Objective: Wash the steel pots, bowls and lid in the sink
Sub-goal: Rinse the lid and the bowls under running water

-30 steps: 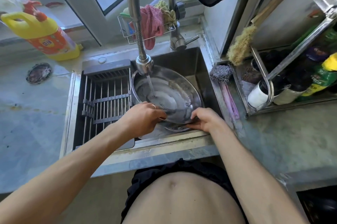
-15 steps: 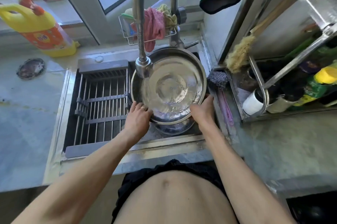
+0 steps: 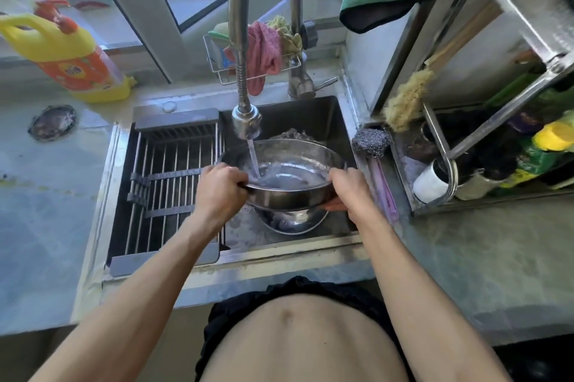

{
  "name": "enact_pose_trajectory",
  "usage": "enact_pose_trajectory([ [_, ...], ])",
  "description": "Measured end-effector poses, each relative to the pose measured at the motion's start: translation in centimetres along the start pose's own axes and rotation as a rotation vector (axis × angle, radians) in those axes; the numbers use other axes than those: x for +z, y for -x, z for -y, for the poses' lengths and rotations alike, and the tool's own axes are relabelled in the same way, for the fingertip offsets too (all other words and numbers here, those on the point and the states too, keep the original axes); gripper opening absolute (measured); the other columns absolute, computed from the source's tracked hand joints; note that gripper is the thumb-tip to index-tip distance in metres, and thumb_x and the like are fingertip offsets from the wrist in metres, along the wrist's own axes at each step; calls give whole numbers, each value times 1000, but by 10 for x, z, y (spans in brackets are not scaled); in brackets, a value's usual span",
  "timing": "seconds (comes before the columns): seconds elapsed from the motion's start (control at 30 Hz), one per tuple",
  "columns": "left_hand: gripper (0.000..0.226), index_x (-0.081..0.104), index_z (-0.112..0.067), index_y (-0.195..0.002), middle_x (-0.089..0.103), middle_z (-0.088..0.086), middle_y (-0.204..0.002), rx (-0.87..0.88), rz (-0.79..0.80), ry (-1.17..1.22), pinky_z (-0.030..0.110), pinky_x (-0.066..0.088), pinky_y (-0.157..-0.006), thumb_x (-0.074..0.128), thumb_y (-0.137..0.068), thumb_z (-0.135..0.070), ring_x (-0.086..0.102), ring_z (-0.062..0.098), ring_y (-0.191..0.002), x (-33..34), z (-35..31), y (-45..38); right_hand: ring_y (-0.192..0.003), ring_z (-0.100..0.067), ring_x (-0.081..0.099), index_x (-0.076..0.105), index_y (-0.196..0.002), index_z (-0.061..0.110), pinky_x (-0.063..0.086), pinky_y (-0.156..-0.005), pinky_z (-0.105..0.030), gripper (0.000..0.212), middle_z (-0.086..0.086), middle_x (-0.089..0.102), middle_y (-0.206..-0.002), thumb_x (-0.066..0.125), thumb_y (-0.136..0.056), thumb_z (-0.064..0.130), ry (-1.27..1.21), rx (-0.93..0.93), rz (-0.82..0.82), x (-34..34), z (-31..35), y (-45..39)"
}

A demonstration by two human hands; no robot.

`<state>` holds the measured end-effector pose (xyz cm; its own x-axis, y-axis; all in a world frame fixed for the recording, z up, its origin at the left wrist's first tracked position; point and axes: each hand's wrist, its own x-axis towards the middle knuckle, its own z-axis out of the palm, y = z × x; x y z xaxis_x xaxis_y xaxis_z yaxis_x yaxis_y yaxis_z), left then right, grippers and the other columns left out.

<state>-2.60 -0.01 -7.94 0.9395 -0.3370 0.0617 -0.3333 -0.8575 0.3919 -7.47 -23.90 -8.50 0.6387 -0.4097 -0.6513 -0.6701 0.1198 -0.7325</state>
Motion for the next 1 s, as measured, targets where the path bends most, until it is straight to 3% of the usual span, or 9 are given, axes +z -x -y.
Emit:
enact_pose_trajectory([
  [0.07,20,79,-15,-69,72,-1,-68,144,-75,-71,40,37,-93,72,-66,4,63,27,-77,-12,1,-3,-66,-33,66,57,-91,3,57,-51,-39,13,-17,63,-81,47,-84,2,-170,149,126,6,-12,1],
  [0.2,21,76,-20,-62,70,-7,-66,441,-234,-163,42,36,-103,60,-67,-8,64,21,-83,-22,-2,0,-74,-36,61,52,-86,-2,59,-52,-47,22,-21,59,-82,34,-81,-14,-407,305,244,19,-29,3],
  [0.33,33,76,-19,-62,71,-4,-69,531,-249,-219,50,43,-105,48,-77,-9,69,27,-87,-20,2,9,-84,-40,61,54,-104,-3,53,-60,-55,36,-26,61,-97,30,-82,-19,-531,292,232,22,-36,-5],
  [0.47,28,78,-16,-72,76,3,-84,414,-170,-240,49,33,-114,60,-68,5,69,31,-102,3,25,23,-81,-31,60,53,-96,9,53,-67,-48,44,-20,62,-95,32,-80,-25,-585,178,96,23,-39,-11],
  [0.6,29,79,-11,-84,76,9,-93,269,-65,-226,51,31,-113,64,-71,11,68,34,-106,33,35,32,-87,-26,66,58,-119,10,58,-68,-39,52,-14,68,-104,48,-77,-19,-468,-7,-8,11,-34,-6],
  [0.67,33,80,-10,-89,76,11,-100,180,32,-200,51,31,-111,70,-69,15,65,35,-112,46,35,34,-92,-23,69,62,-125,15,59,-81,-42,54,-5,73,-103,61,-76,-9,-366,-132,-42,6,-29,-3],
  [0.77,35,81,-15,-91,76,7,-104,45,144,-121,53,34,-107,57,-73,1,61,31,-113,58,24,38,-101,-12,67,63,-128,26,55,-90,-36,61,8,72,-109,71,-68,22,-100,-345,-102,1,-12,5],
  [0.9,34,77,-13,-71,70,3,-75,-105,126,133,44,45,-82,44,-65,-8,65,32,-85,52,13,31,-88,-13,66,65,-118,33,57,-77,-33,46,12,71,-97,65,-74,45,205,-410,-151,-5,4,9],
  [1.0,19,64,-8,-55,52,-3,-57,-97,60,124,44,49,-79,46,-62,-5,54,31,-63,35,8,26,-86,-21,69,69,-102,29,62,-59,-41,34,0,71,-97,62,-72,42,86,-227,-105,-10,-1,7],
])
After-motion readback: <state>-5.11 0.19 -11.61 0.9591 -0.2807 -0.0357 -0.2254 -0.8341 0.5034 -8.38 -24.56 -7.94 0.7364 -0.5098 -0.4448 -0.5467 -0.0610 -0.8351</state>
